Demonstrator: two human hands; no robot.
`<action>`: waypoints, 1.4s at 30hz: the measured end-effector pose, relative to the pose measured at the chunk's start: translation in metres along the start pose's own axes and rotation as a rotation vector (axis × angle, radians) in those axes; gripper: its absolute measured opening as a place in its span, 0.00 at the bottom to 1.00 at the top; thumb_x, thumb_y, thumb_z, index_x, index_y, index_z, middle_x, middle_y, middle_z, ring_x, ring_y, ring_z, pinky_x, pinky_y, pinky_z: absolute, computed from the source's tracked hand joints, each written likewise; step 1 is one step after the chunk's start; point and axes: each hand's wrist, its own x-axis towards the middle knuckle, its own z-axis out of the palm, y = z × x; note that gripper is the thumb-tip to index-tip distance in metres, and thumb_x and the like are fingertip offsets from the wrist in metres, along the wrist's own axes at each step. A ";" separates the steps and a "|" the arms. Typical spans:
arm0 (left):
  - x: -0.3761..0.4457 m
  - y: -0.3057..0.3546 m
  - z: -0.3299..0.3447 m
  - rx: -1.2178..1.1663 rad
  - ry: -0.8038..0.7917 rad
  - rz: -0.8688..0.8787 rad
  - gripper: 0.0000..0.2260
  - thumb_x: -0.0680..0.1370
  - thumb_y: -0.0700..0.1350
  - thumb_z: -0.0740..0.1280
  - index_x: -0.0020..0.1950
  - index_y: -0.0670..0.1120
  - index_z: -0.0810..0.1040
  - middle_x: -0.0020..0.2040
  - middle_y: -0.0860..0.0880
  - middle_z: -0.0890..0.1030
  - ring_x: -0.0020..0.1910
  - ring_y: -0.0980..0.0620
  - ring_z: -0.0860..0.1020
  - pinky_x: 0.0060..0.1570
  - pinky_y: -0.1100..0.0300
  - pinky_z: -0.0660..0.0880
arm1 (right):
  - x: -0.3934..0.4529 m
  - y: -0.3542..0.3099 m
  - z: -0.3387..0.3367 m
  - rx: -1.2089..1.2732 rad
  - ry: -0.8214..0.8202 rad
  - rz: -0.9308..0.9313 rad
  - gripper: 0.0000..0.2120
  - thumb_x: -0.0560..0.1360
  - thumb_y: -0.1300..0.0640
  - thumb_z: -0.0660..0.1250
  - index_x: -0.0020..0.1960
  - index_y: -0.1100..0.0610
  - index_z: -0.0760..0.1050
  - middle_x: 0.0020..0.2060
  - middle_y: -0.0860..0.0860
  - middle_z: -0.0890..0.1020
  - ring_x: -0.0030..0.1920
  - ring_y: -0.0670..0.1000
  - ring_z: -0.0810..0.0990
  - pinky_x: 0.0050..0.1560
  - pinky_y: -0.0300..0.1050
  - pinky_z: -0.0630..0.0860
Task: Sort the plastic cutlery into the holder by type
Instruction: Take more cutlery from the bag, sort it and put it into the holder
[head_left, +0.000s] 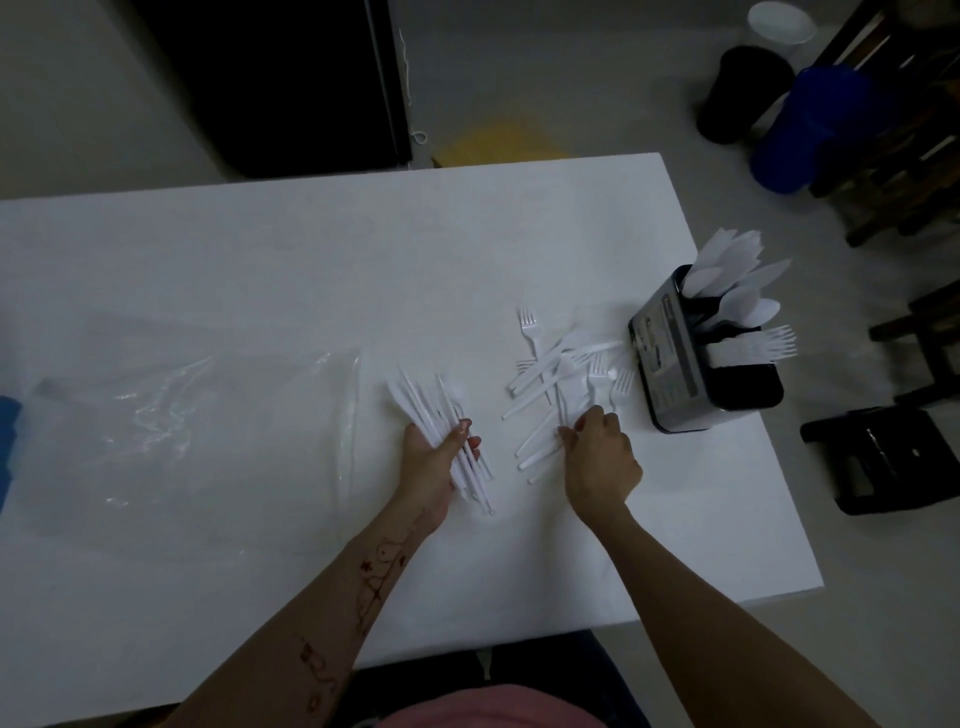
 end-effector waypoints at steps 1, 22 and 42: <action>0.000 0.000 0.000 0.017 -0.008 -0.007 0.17 0.76 0.35 0.67 0.64 0.33 0.70 0.49 0.39 0.79 0.36 0.52 0.83 0.36 0.60 0.80 | 0.002 0.000 -0.001 0.001 -0.003 -0.001 0.14 0.78 0.48 0.67 0.57 0.57 0.73 0.52 0.53 0.78 0.51 0.56 0.79 0.40 0.49 0.74; -0.006 -0.007 0.023 0.139 -0.074 -0.045 0.13 0.79 0.36 0.64 0.63 0.39 0.68 0.56 0.43 0.81 0.48 0.46 0.82 0.50 0.50 0.79 | -0.009 0.012 -0.027 0.737 -0.167 -0.087 0.10 0.72 0.54 0.75 0.48 0.54 0.76 0.39 0.45 0.82 0.39 0.45 0.80 0.39 0.33 0.73; 0.001 -0.005 0.027 -0.009 -0.045 -0.060 0.12 0.79 0.34 0.62 0.63 0.39 0.69 0.51 0.44 0.79 0.44 0.47 0.79 0.42 0.55 0.80 | -0.013 0.014 -0.015 0.334 -0.009 -0.089 0.11 0.79 0.48 0.65 0.58 0.51 0.78 0.51 0.48 0.81 0.49 0.51 0.81 0.47 0.47 0.78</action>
